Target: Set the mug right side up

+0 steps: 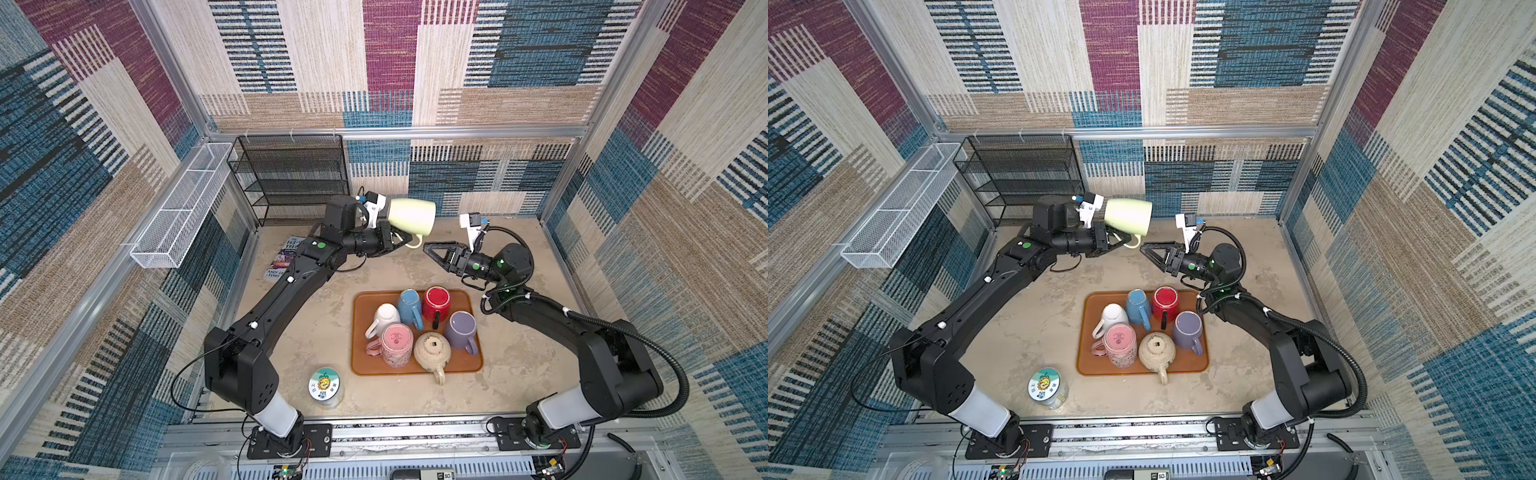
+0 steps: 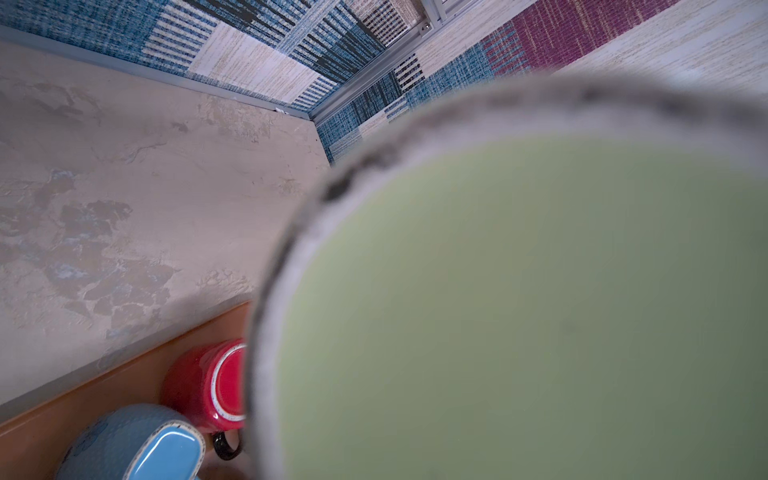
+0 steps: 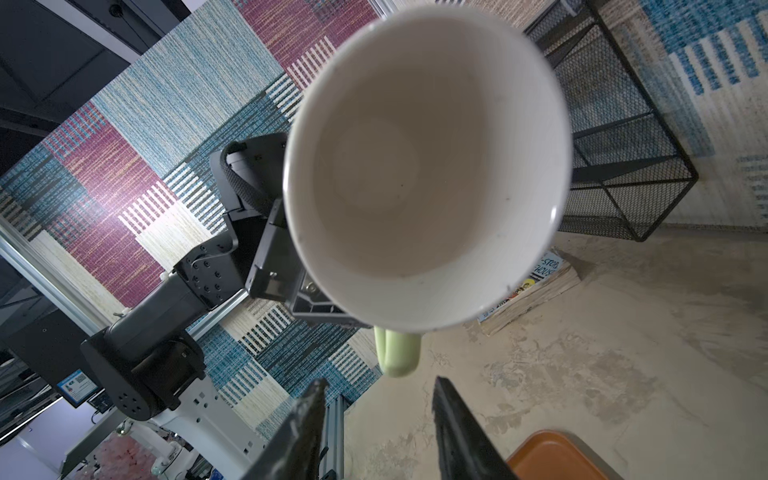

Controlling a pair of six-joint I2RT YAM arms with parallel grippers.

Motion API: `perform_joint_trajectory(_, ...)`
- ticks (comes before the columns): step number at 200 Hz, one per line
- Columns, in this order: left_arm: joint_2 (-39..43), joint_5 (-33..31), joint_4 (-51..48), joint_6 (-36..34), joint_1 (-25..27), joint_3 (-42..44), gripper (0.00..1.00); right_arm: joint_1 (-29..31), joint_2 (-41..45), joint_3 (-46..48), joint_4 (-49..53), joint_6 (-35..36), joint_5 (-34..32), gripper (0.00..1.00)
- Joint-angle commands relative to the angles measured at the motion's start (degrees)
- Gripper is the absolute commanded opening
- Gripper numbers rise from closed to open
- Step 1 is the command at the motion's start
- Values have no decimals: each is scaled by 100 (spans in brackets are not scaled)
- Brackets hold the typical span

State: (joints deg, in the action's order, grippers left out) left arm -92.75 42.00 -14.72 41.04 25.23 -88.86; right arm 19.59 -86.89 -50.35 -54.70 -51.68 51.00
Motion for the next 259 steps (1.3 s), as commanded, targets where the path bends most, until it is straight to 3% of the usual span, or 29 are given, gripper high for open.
perform_joint_trajectory(1,-136,315,716,203,-10,-194,0,-33,-209,-265,-449,-263,59,44)
perform_joint_trajectory(76,-633,542,959,428,-2,-573,0,-289,-1026,-920,-1115,-951,177,33)
perform_joint_trajectory(139,-955,705,1033,462,0,-667,0,-296,-1433,-1254,-1342,-1186,221,32)
perform_joint_trajectory(171,-1010,722,1008,433,-2,-647,0,-346,-1527,-1260,-1485,-1319,173,20)
perform_joint_trajectory(208,-1035,722,1058,426,-8,-552,0,-361,-1598,-1294,-1538,-1383,166,0)
perform_joint_trajectory(243,-982,696,1205,412,-25,-365,0,-402,-1603,-1247,-1598,-1441,123,0)
perform_joint_trajectory(259,-923,698,1327,433,-62,-250,9,-428,-1588,-1193,-1632,-1459,104,0)
